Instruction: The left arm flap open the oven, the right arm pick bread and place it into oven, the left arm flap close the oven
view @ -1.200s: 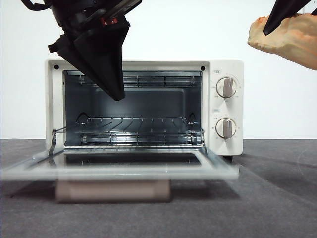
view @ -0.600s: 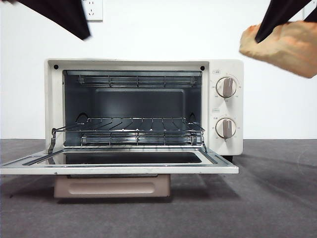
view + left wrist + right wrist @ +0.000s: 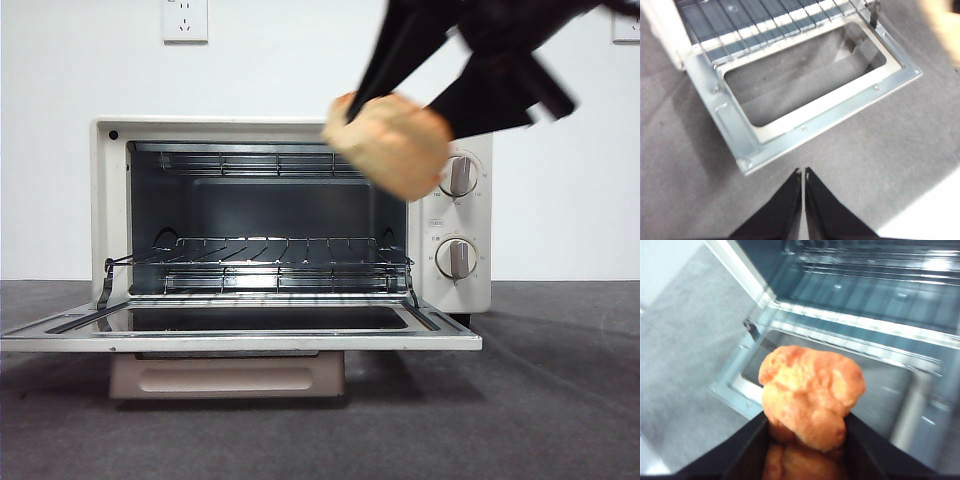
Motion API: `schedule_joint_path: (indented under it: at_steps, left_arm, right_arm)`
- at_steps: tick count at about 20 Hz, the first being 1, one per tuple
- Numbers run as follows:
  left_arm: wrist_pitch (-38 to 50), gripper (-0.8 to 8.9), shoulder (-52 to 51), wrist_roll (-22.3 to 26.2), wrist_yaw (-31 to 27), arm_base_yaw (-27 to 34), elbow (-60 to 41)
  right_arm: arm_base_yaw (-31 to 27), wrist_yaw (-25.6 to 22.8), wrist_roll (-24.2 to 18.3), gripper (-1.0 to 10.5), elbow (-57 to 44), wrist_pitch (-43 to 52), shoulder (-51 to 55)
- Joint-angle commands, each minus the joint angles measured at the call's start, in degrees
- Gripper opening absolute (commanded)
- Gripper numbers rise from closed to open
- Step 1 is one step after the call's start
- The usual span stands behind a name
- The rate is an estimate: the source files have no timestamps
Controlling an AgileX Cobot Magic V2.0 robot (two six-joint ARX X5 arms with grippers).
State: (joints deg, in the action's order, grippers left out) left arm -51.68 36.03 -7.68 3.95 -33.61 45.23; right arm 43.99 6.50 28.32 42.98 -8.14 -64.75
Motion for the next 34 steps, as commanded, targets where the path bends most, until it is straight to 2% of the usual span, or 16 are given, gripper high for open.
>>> schedule_joint_path:
  at_steps: [1,3,8,12,15,19,22,30,34]
  left_arm:
    - [-0.2,0.16,-1.8,-0.6,-0.1,-0.2,0.3]
    - [-0.2,0.16,-3.2,-0.6,-0.1,-0.2,0.3]
    - [-0.3,0.17,-3.9,-0.5,-0.1,-0.2,0.3]
    - [-0.9,0.17,-3.9,-0.4,-0.1,-0.2,0.3]
    - [-1.6,0.17,-3.9,-0.3,-0.1,-0.2,0.3]
    - [-1.6,0.17,-3.9,-0.3,-0.1,-0.2,0.3]
    - [-1.6,0.16,-3.9,-0.3,-0.1,-0.2,0.3]
    - [-2.7,0.17,-3.9,0.0,-0.1,-0.2,0.3]
    - [-2.8,0.17,-3.9,0.0,-0.1,-0.2,0.3]
  right_arm:
    - [0.9,-0.5,3.4,1.9,2.4,5.3,-5.5]
    - [0.9,-1.1,4.1,1.9,4.9,7.4,-10.1]
    - [0.8,-7.4,4.1,1.9,12.2,8.6,-19.7]
    - [0.8,-14.3,4.1,1.9,16.3,9.6,-25.5]
    - [0.8,-19.5,4.1,1.9,17.5,12.1,-28.3]
    - [0.8,-23.6,4.3,1.9,17.5,14.8,-30.9]
    - [0.7,-24.4,4.3,2.1,17.5,15.6,-32.1]
    - [0.5,-24.3,4.3,4.4,17.5,15.4,-32.7]
    - [0.5,-23.9,4.3,4.6,17.5,15.4,-31.3]
